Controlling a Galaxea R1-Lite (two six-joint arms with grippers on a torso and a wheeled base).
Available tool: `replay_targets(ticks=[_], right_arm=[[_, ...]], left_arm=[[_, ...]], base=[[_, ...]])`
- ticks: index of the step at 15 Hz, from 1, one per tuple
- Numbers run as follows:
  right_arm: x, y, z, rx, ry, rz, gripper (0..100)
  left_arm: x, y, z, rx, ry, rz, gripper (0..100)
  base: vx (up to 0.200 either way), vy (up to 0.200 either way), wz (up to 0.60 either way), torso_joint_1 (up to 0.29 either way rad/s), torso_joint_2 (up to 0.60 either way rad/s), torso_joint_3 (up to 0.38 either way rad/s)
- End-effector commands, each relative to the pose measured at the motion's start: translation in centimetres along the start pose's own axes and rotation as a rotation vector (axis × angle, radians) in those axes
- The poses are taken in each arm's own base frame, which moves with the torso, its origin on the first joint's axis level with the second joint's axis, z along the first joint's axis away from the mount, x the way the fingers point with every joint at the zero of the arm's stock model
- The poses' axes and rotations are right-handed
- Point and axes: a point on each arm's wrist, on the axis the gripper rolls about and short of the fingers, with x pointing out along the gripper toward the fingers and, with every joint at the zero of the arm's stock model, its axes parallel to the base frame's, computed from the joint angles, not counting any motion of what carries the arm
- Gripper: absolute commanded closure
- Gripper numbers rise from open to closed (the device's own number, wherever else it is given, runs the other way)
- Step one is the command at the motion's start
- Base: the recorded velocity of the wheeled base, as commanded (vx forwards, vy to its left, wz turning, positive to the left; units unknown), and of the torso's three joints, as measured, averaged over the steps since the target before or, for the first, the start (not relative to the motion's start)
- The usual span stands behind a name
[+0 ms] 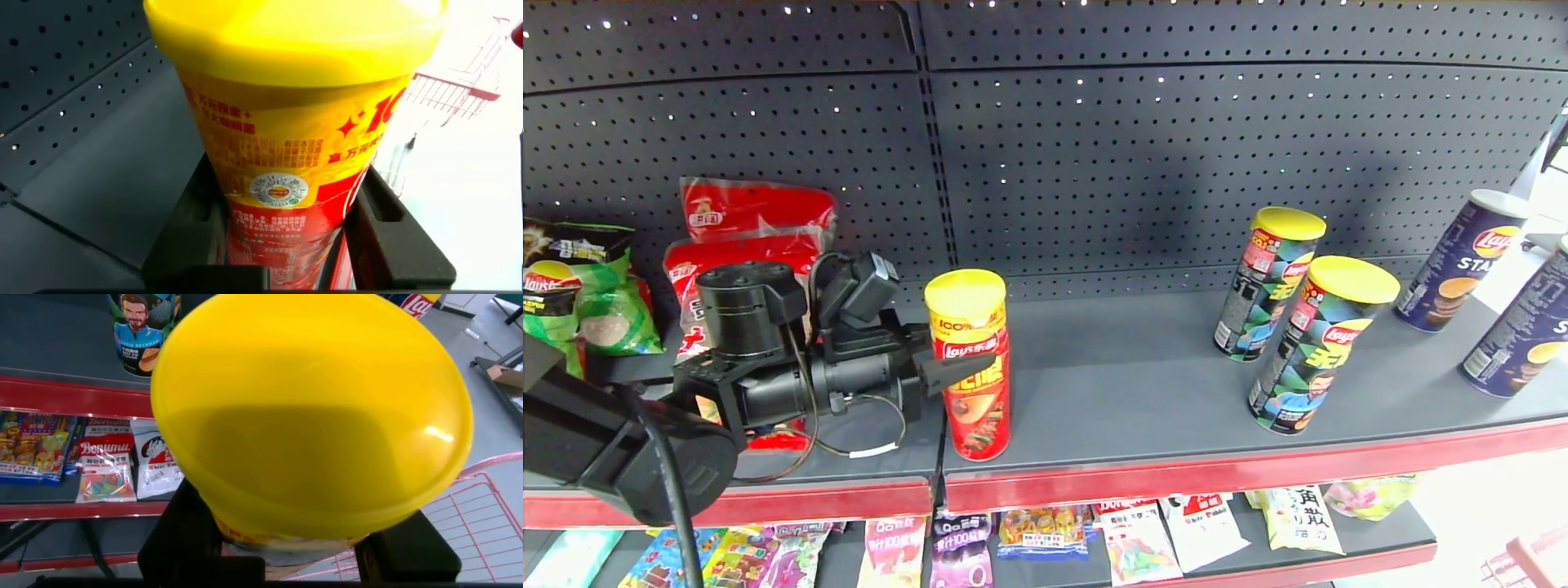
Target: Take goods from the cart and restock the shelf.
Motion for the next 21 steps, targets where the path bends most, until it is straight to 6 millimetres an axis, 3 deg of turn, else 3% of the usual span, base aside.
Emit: replay_targets(ticks=[1,21], right_arm=[[0.0,0.0,0.0,-0.001,0.001,0.001,100],[0.0,0.0,0.0,-0.001,0.000,0.000,100]], left_arm=[[-0.2,-0.2,-0.2,-0.006,0.007,-0.002,100],[-1.1,-2.3,-1.0,-0.024,0.022,-0.031,100]], base=[[0.000,0.000,0.00,0.000,0.00,0.000],[0.000,0.000,0.00,0.000,0.00,0.000]])
